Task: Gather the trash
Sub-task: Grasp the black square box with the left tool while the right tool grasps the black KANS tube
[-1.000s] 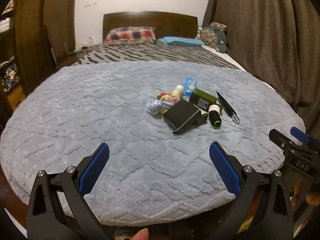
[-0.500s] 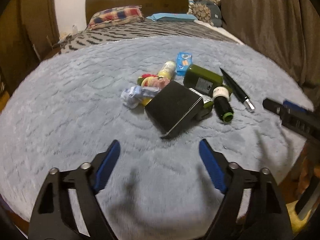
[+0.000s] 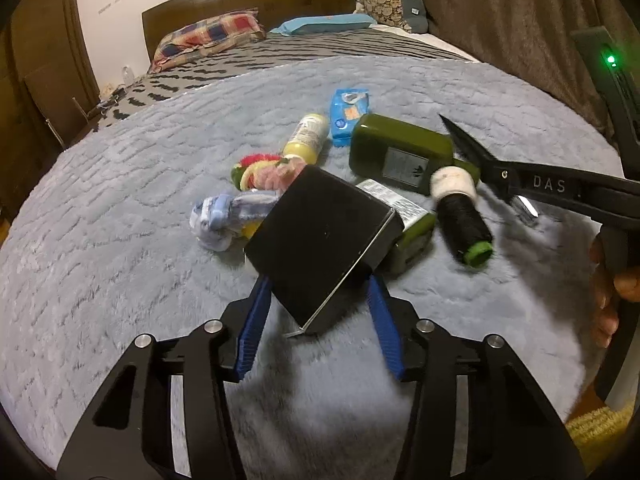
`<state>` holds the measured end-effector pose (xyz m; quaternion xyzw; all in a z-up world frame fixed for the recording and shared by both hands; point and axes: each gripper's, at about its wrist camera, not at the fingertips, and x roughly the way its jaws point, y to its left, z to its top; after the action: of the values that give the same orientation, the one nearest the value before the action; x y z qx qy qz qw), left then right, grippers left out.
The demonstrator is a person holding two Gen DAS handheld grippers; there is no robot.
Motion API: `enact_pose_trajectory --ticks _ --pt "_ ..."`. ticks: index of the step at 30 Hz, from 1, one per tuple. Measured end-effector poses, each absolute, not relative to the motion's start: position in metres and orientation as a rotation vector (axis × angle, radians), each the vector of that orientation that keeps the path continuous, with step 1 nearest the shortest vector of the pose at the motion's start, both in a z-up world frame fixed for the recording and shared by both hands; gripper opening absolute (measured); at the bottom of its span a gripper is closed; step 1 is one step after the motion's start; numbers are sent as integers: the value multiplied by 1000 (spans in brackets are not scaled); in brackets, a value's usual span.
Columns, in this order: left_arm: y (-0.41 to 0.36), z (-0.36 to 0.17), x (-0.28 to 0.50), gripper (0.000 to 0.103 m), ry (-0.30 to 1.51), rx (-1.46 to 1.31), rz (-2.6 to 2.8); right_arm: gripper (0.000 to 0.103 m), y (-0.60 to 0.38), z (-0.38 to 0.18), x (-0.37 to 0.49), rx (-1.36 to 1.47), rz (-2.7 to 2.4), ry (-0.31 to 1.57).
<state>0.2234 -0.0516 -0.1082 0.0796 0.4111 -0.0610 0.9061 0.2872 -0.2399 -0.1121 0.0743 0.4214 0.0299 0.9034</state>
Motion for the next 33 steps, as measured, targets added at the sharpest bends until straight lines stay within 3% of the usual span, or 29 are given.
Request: enact_pose_trajectory --ticks 8,12,25,33 --pt "-68 -114 242 58 843 240 -116 43 -237 -122 314 151 48 885" --pt "-63 -114 250 58 846 217 -114 27 -238 -123 319 139 33 883" --pt "-31 -90 231 26 810 96 -127 25 -242 -114 271 147 77 862" --pt "-2 -94 225 20 840 29 -87 25 -234 -106 232 132 105 855"
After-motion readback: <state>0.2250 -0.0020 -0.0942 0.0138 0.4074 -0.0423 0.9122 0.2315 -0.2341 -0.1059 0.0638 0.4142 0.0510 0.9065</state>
